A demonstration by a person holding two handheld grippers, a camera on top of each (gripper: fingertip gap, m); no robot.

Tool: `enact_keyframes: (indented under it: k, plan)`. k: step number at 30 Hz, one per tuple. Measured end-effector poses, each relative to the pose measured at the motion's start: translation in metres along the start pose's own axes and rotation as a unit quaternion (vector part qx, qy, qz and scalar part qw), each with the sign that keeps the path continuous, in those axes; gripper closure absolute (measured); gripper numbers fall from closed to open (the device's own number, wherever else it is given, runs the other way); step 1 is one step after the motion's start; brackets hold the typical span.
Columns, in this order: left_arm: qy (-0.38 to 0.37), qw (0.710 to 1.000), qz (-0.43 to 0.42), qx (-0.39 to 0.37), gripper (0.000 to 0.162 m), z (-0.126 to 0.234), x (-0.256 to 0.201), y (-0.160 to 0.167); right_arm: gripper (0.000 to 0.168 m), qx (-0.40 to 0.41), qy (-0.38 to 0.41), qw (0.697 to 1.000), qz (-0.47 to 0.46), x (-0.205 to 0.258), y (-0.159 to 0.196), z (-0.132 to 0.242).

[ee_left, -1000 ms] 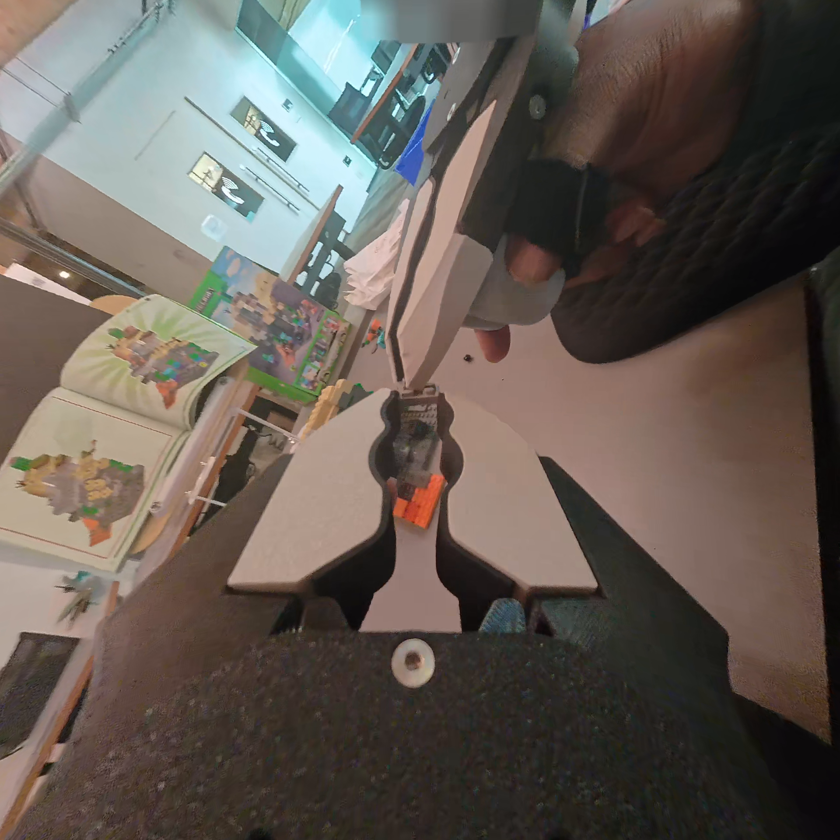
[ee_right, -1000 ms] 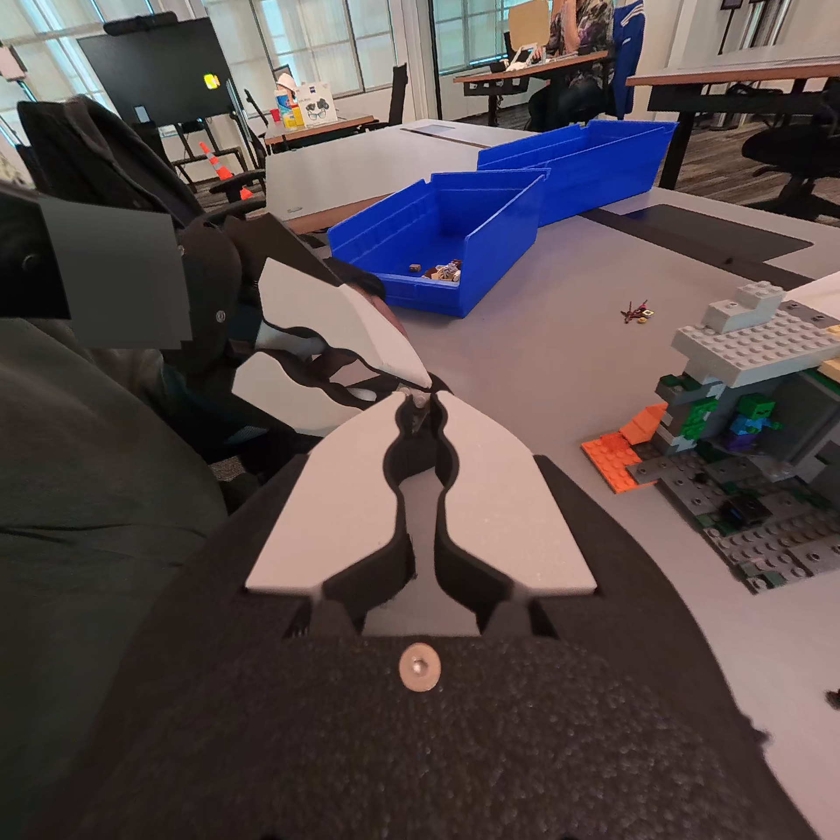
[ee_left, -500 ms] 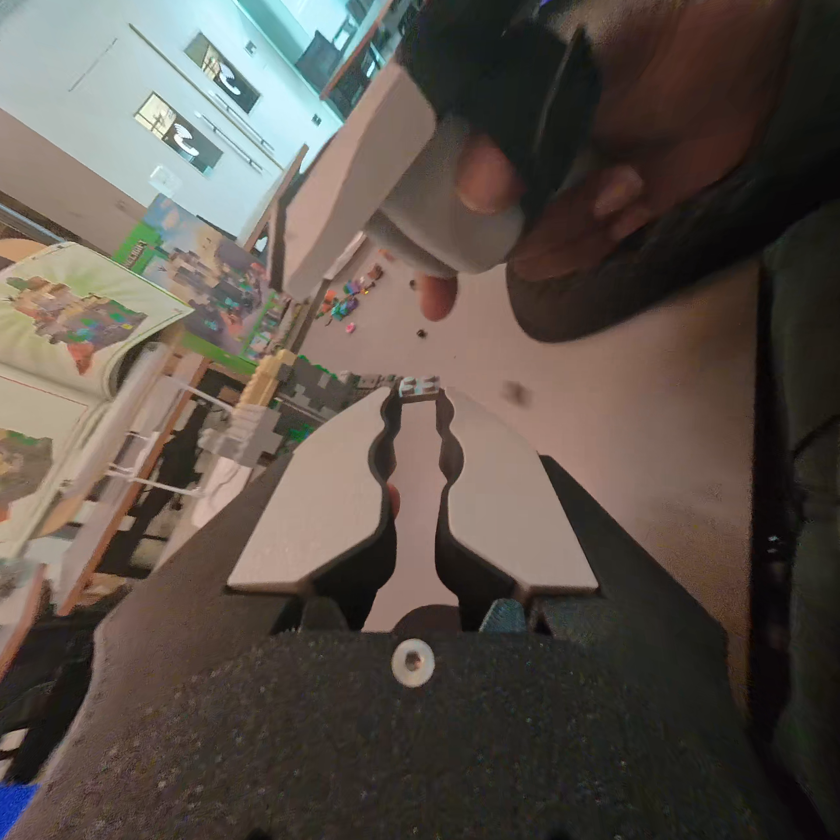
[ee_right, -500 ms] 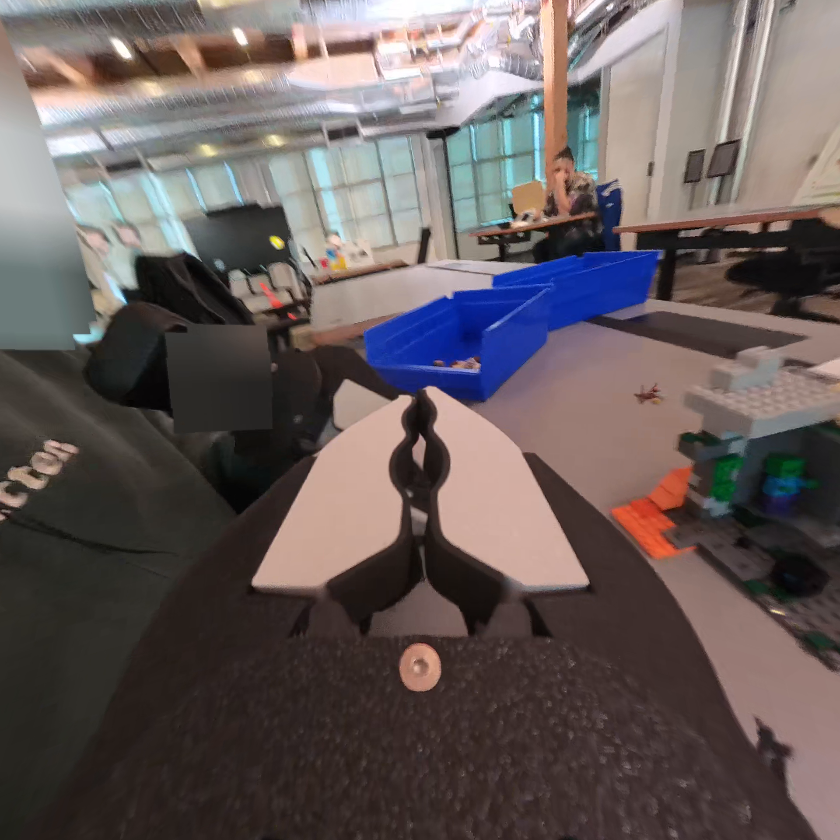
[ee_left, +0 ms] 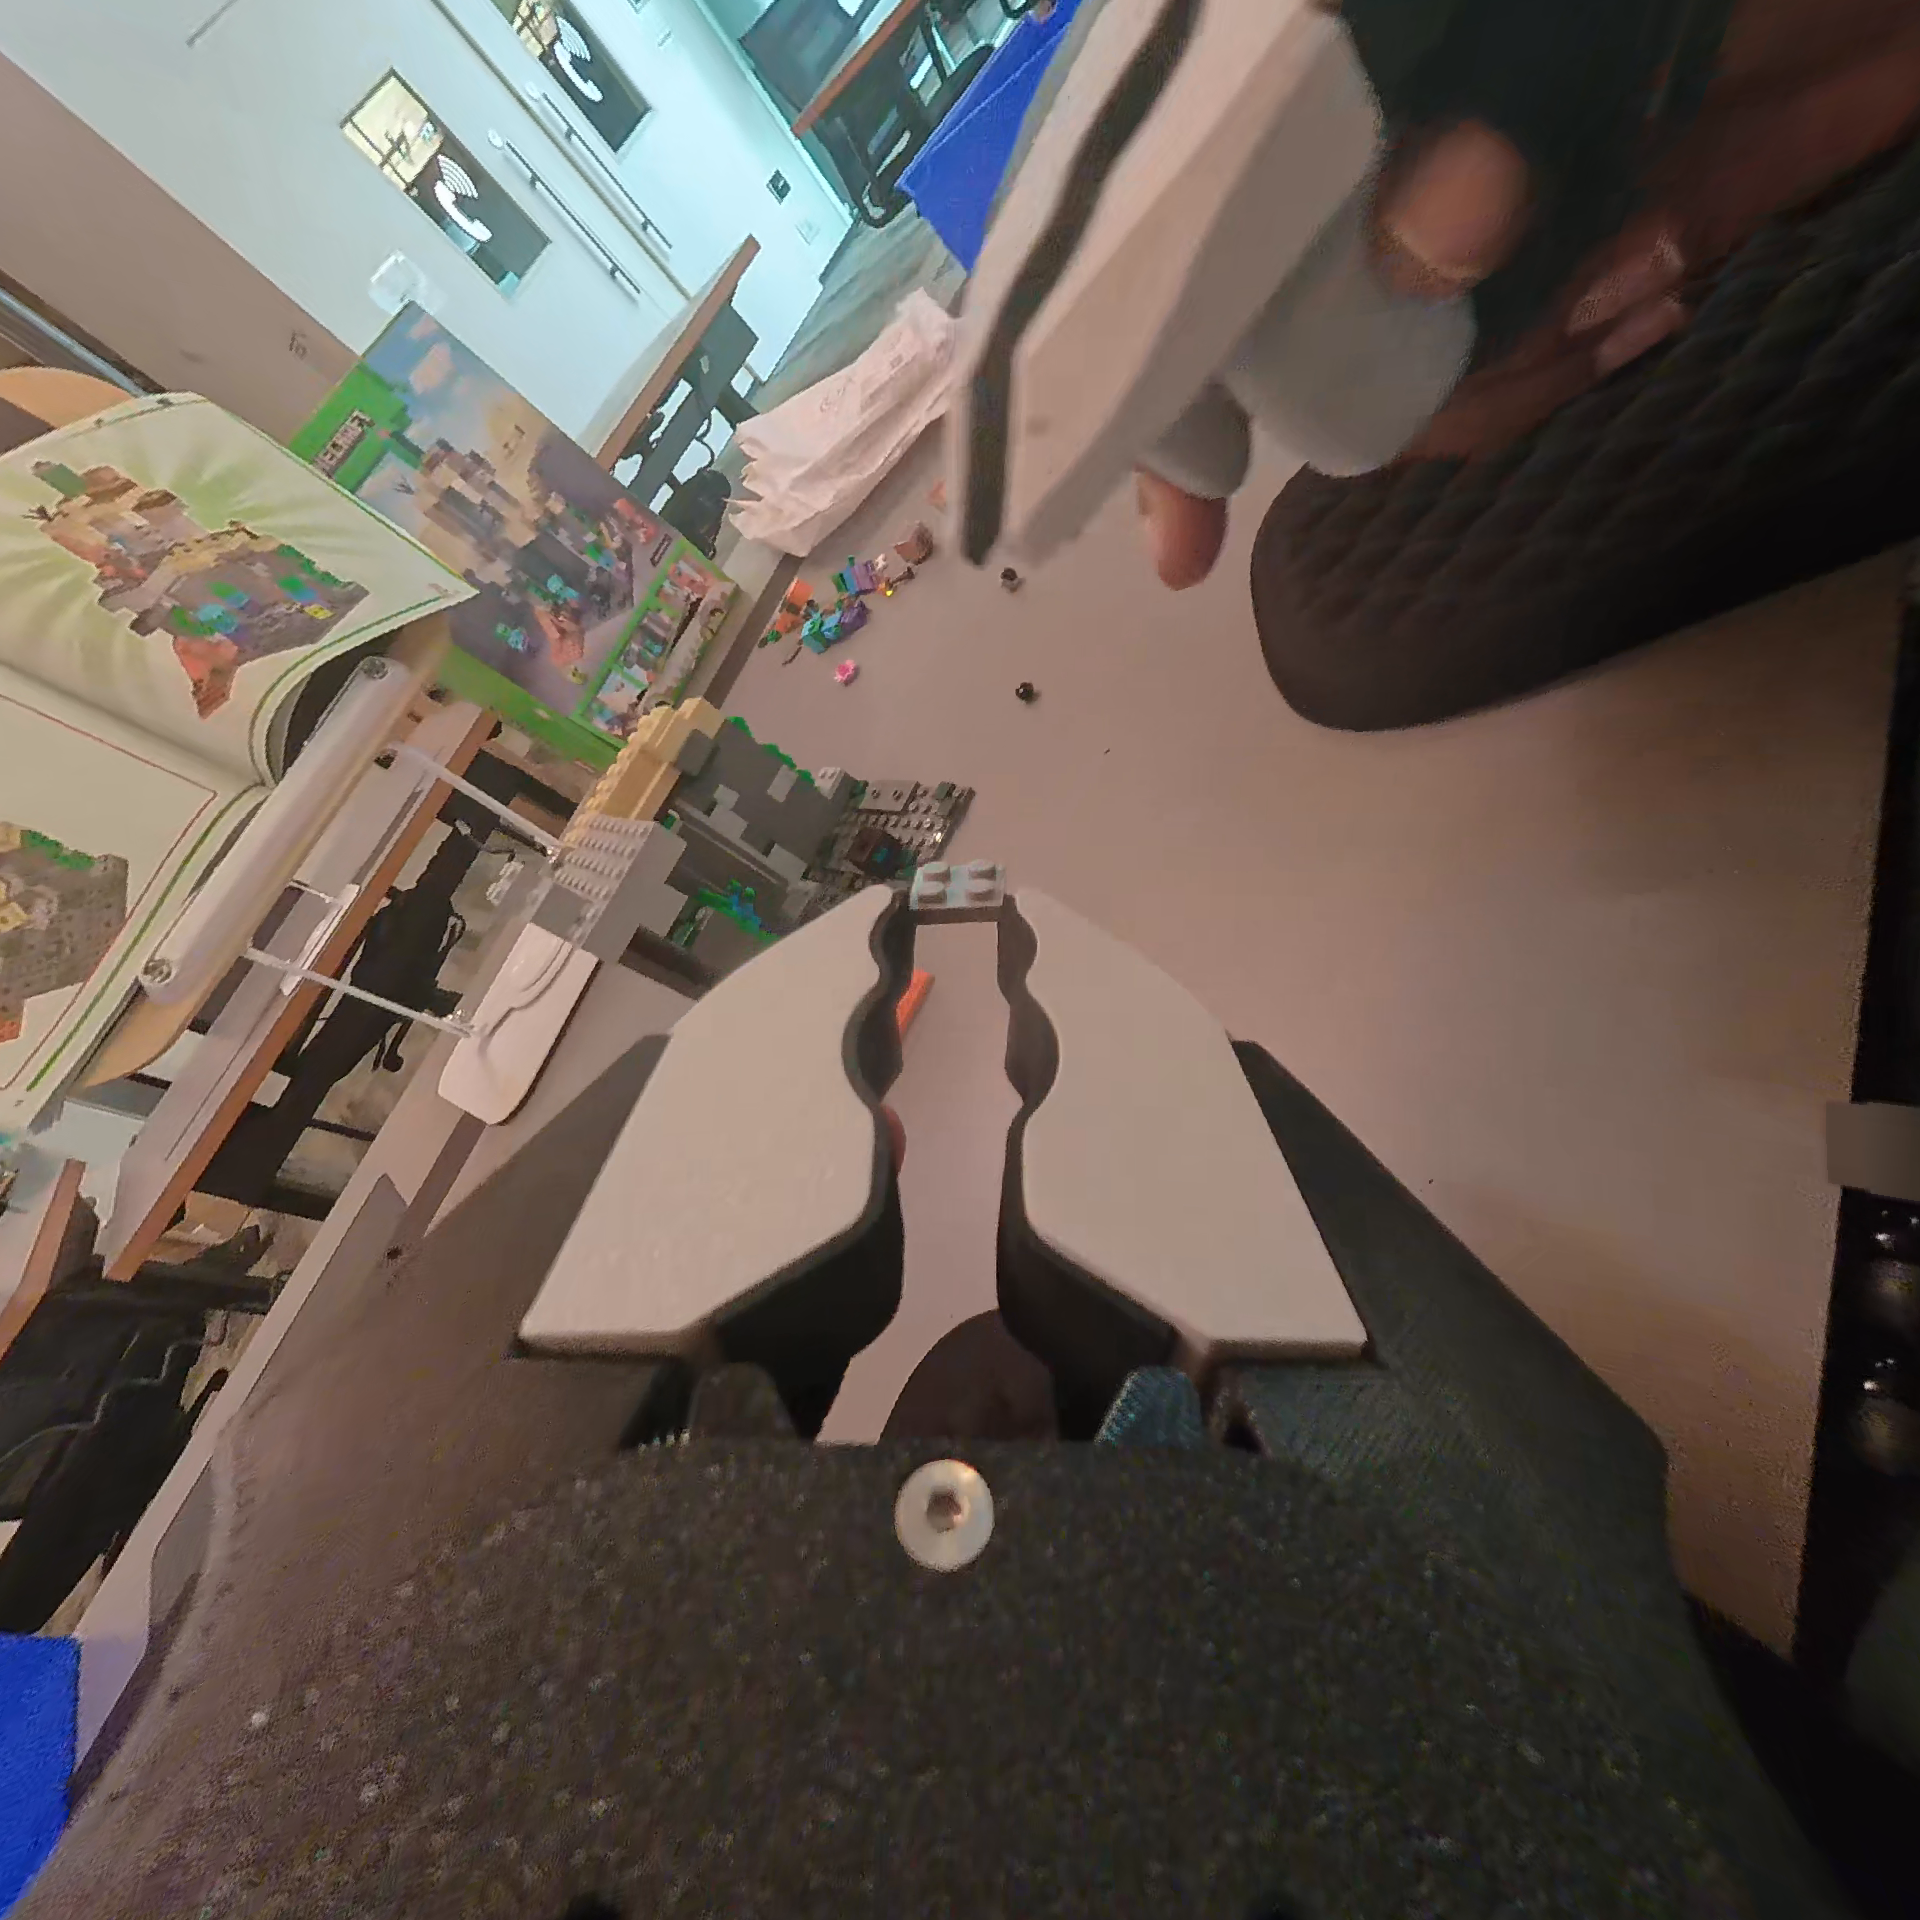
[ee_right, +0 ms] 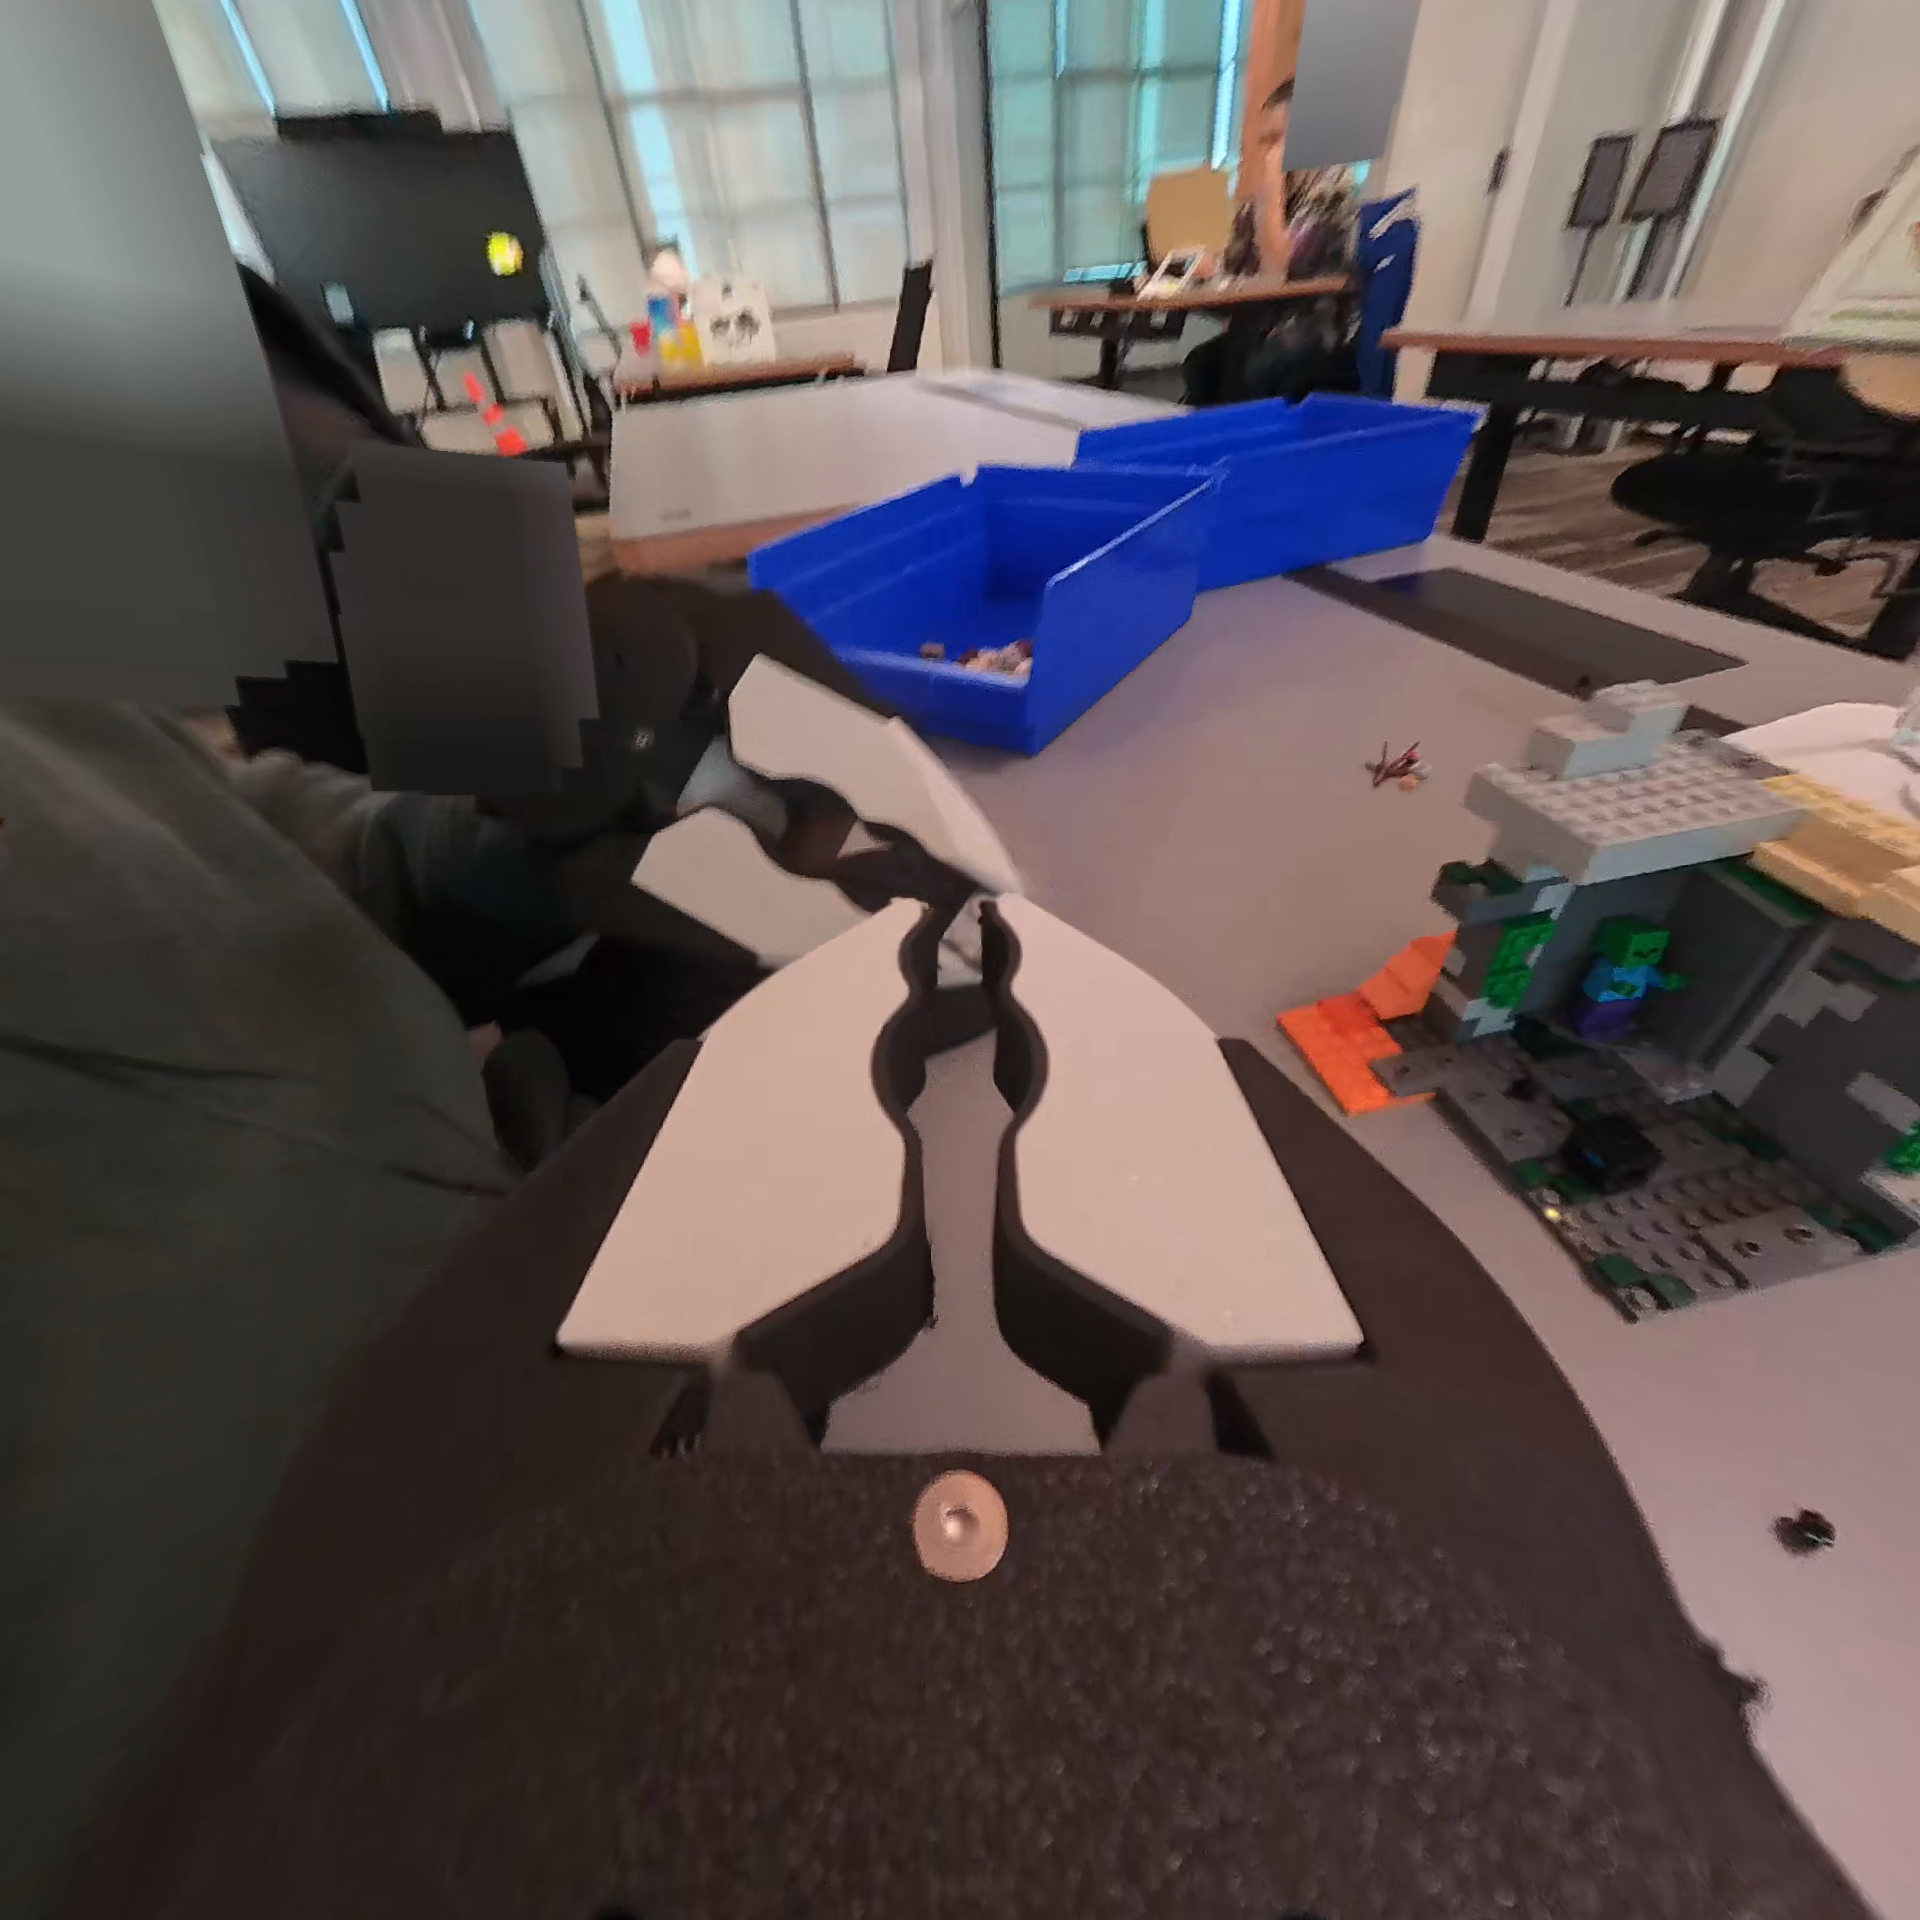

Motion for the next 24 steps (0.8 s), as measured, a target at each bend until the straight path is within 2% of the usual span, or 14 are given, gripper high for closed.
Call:
enact_keyframes:
  k: [5, 12, 19, 24]
  plan:
    - [-0.008, 1.0, 0.012, 0.008, 0.146, 0.005, 0.004, 0.006, 0.158, 0.121, -0.082, 0.989, 0.035, 0.013, 0.023, -0.004]
    - [-0.003, 0.999, 0.011, 0.033, 0.146, 0.005, 0.001, 0.017, 0.153, 0.247, -0.186, 0.943, 0.119, 0.037, 0.055, -0.011]
    - [0.008, 0.999, 0.001, 0.044, 0.146, 0.0, -0.004, 0.017, 0.15, 0.308, -0.279, 0.868, 0.272, 0.053, 0.065, -0.024]
    - [0.011, 0.999, -0.001, 0.05, 0.146, 0.0, -0.006, 0.017, 0.15, 0.321, -0.328, 0.797, 0.392, 0.064, 0.066, -0.037]
Point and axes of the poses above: each gripper's, where its closed fingertips meet, z back along the fingers, y out of its underside, x = y × z across the jaws, the point moved 9 cm from there along z, back along the fingers, and after that the axes turned 6 degrees about y, right-handed, at the moved point
